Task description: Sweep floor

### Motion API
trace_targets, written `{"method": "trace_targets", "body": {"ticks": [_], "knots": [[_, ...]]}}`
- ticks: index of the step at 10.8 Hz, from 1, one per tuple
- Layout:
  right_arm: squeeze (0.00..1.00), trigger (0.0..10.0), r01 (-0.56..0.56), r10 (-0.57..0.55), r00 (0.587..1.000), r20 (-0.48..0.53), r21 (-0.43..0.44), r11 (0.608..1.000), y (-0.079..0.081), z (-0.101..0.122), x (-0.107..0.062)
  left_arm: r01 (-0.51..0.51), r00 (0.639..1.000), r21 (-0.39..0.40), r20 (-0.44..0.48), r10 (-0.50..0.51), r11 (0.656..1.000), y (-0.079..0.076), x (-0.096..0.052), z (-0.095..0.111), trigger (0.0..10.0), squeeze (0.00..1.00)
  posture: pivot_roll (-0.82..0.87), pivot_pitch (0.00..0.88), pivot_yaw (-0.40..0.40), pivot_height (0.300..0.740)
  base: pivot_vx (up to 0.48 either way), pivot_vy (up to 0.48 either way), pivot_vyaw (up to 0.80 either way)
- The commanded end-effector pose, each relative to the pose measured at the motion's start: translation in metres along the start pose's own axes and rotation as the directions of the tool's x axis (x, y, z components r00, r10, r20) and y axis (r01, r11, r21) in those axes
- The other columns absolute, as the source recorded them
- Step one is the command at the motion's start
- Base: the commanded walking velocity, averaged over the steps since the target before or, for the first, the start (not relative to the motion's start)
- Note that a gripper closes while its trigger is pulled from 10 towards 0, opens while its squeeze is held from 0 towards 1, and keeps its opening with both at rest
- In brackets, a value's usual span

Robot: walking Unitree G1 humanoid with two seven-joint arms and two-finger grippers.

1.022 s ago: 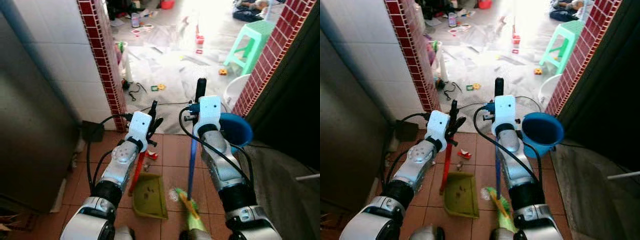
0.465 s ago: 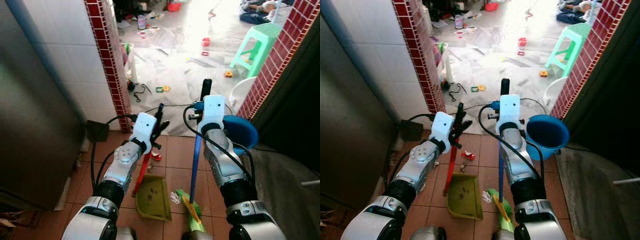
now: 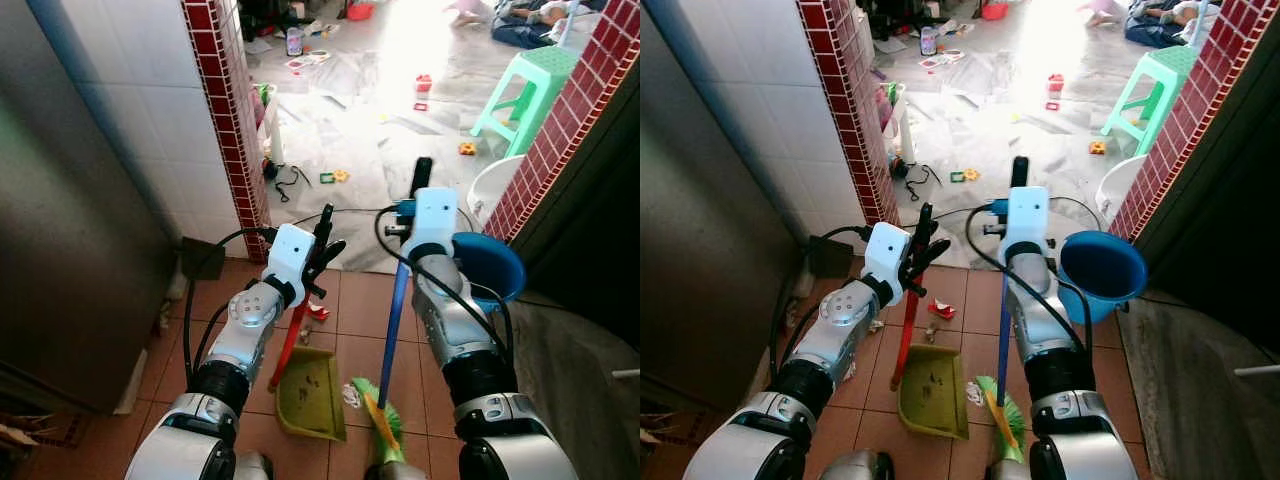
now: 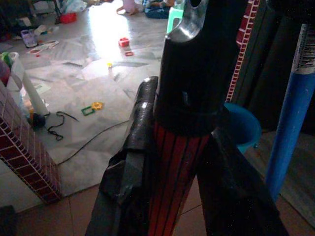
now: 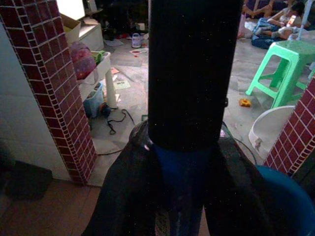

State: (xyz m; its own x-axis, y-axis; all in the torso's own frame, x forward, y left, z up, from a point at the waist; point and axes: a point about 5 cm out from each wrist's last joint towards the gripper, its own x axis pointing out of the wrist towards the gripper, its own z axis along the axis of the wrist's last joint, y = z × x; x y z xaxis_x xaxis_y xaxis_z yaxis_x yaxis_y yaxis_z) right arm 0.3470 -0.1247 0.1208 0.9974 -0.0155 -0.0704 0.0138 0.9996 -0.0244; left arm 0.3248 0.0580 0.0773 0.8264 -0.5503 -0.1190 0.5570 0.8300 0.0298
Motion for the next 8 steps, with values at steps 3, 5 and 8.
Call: {"method": "trace_targets", "body": {"ticks": [3, 5, 8], "knots": [[0.00, 10.0, -0.023, 0.050, 0.992, 0.114, -0.231, 0.973, -0.028, 0.030, 0.013, -0.017, 0.994, 0.051, 0.111, 0.012, 0.999, 0.004, 0.002, 0.025, 10.0, 0.00, -0.04, 0.025, 0.033, 0.740, 0.000, 0.000, 0.00], [0.00, 10.0, -0.037, 0.073, 0.991, 0.110, -0.295, 0.955, -0.033, 0.029, 0.015, -0.044, 0.993, 0.127, 0.118, 0.029, 0.991, 0.017, -0.005, 0.029, 10.0, 0.00, -0.03, 0.026, 0.034, 0.740, 0.000, 0.000, 0.00], [0.00, 10.0, -0.043, 0.074, 0.992, 0.102, -0.285, 0.957, -0.032, 0.021, 0.014, -0.081, 0.993, 0.143, 0.096, 0.068, 0.986, 0.031, -0.021, 0.021, 10.0, 0.00, -0.01, 0.019, 0.031, 0.740, 0.000, 0.000, 0.00]]}}
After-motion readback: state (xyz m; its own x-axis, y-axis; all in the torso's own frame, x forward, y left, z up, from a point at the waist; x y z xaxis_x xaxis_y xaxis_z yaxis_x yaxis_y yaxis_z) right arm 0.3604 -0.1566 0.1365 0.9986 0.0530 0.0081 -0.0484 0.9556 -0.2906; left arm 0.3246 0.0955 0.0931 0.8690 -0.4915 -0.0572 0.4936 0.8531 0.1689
